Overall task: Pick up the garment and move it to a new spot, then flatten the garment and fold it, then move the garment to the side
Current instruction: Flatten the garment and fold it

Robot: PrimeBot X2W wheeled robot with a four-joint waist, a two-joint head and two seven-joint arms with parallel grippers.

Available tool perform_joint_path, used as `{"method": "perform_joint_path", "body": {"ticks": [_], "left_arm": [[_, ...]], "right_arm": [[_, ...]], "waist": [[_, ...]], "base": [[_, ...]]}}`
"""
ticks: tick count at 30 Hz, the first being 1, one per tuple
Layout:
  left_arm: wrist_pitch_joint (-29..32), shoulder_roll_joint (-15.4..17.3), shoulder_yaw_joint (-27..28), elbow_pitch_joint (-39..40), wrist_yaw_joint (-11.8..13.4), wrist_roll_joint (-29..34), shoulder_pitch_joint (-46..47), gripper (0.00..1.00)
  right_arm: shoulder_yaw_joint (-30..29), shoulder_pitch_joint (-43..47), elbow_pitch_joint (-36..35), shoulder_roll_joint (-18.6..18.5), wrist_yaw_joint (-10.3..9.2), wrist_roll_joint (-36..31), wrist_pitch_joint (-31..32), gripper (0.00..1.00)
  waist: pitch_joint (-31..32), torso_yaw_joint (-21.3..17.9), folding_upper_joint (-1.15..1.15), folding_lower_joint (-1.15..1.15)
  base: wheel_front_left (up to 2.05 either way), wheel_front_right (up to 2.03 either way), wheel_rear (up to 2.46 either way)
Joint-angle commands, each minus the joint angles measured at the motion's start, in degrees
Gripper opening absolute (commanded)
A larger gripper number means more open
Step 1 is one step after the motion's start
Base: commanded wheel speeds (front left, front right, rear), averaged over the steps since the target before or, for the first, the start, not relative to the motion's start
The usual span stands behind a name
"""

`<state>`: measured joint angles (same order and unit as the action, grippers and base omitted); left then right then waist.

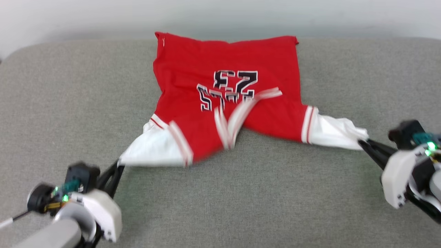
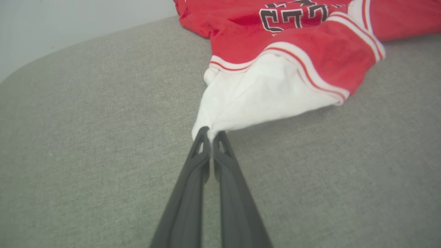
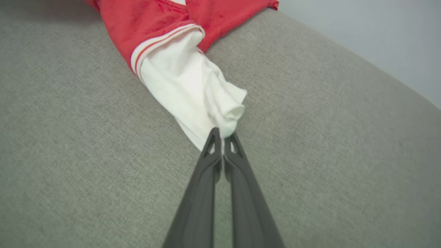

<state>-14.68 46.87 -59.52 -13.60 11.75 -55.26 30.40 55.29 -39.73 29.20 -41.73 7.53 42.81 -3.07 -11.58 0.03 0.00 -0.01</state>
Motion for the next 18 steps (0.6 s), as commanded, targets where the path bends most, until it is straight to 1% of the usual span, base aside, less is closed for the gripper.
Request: {"method": "perform_joint_path", "body": {"ticks": [1, 4, 8, 13, 16, 18], "left_arm": [[0.2, 0.8, -0.5, 1.3, 0.9, -0.9, -2.7, 0.0], [0.2, 3.0, -0.3, 3.5, 3.0, -3.1, -7.2, 0.0], [-0.1, 4.4, -0.4, 5.8, 4.8, -6.0, -13.4, 0.0], [-0.2, 6.3, 0.1, 7.8, 7.3, -8.4, -20.0, 0.0], [-0.4, 6.8, 0.9, 8.7, 8.6, -9.0, -22.8, 0.0], [-0.5, 6.7, 1.8, 9.4, 9.0, -9.0, -24.0, 0.0]], "right_arm": [[-1.1, 3.0, -0.1, -1.4, -0.08, -0.2, -0.5, 0.0], [-3.0, 8.6, -0.5, -2.5, -0.08, 0.0, -1.1, 0.0], [-6.3, 17.0, -1.4, -3.9, -0.08, 0.7, -2.4, 0.0], [-10.5, 27.8, -5.1, -5.1, -0.08, 0.1, -1.8, 0.0], [-13.9, 33.4, -7.5, -5.5, -0.08, -0.3, -0.9, 0.0], [-16.6, 36.3, -8.9, -5.3, -0.09, -0.8, -0.2, 0.0]], "waist": [[1.7, -0.2, 0.0, 0.01], [3.3, -0.3, 0.0, 0.01], [5.5, -0.3, 0.0, 0.01], [7.0, -0.3, 0.0, 0.01], [7.2, -0.1, 0.0, 0.01], [7.0, -0.1, 0.0, 0.01]], "base": [[0.0, 0.0, 0.0], [0.0, 0.0, 0.0], [0.0, 0.0, 0.0], [0.0, 0.0, 0.0], [0.0, 0.0, 0.0], [0.0, 0.0, 0.0]]}}
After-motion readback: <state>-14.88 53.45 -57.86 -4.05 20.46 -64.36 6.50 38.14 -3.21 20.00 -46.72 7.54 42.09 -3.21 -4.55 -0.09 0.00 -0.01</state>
